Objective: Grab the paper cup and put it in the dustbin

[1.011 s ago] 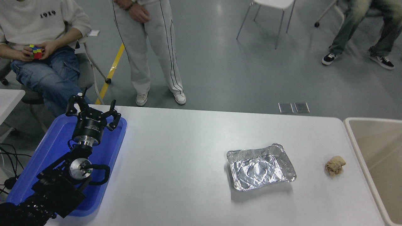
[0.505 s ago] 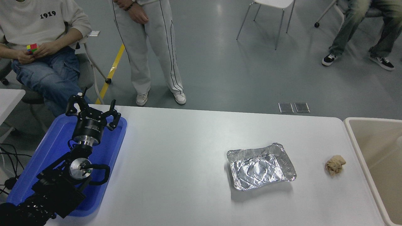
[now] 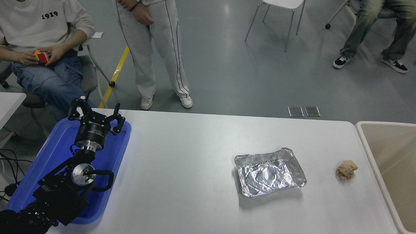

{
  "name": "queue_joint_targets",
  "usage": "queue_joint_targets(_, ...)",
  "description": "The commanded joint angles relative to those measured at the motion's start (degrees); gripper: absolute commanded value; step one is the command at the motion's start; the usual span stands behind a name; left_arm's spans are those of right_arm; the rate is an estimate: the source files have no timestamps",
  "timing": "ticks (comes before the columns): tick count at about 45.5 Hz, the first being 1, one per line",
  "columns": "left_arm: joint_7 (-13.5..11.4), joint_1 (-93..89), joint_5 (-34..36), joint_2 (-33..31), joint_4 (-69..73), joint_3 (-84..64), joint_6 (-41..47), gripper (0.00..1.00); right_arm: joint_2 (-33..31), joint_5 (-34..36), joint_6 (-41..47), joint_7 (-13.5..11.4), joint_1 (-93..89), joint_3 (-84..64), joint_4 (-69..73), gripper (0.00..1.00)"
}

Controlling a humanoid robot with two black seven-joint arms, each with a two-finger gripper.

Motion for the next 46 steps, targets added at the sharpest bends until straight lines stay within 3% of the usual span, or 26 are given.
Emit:
queue_joint_targets(1, 0.00, 0.00, 0.00, -0.04, 0.00, 0.04, 0.00, 1.00, 0.74, 0.16, -0.45, -1.56, -1.26, 0.74, -0.19, 0.00)
queue_joint_targets(5, 0.00, 0.00, 0.00, 0.05, 0.00, -0.05, 0.00, 1.00, 0.74, 0.07, -0.45, -1.56, -1.26, 0.74, -0.19, 0.00)
queue_joint_targets(9, 0.00, 0.00, 0.00, -0.04, 0.00, 0.04, 0.00, 1.00, 0.74, 0.07, -1.59, -1.47, -1.17, 0.74, -0.37, 0.42)
queue_joint_targets(15, 0.00, 0.00, 0.00, -0.04, 0.00, 0.04, 0.00, 1.00, 0.74, 0.16, -5.54, -1.47, -1.17, 0.91, -0.02, 0.81)
queue_joint_targets(17, 0.00, 0.00, 0.00, 0.05, 0.00, 0.04, 0.00, 1.00, 0.74, 0.16, -6.69, -1.47, -1.09, 0.91, 0.07, 0.88)
queue_joint_targets(35, 0.00, 0.00, 0.00, -0.04, 0.00, -0.05, 0.00, 1.00, -0.23, 0.07, -6.78, -1.38, 0.67, 2.84, 5.34, 0.98)
queue_joint_targets(46, 0.00, 0.00, 0.00, 0.05, 0.00, 0.04, 0.00, 1.00, -9.36, -0.98, -6.52, -1.38, 6.20, 2.67, 21.85, 0.99)
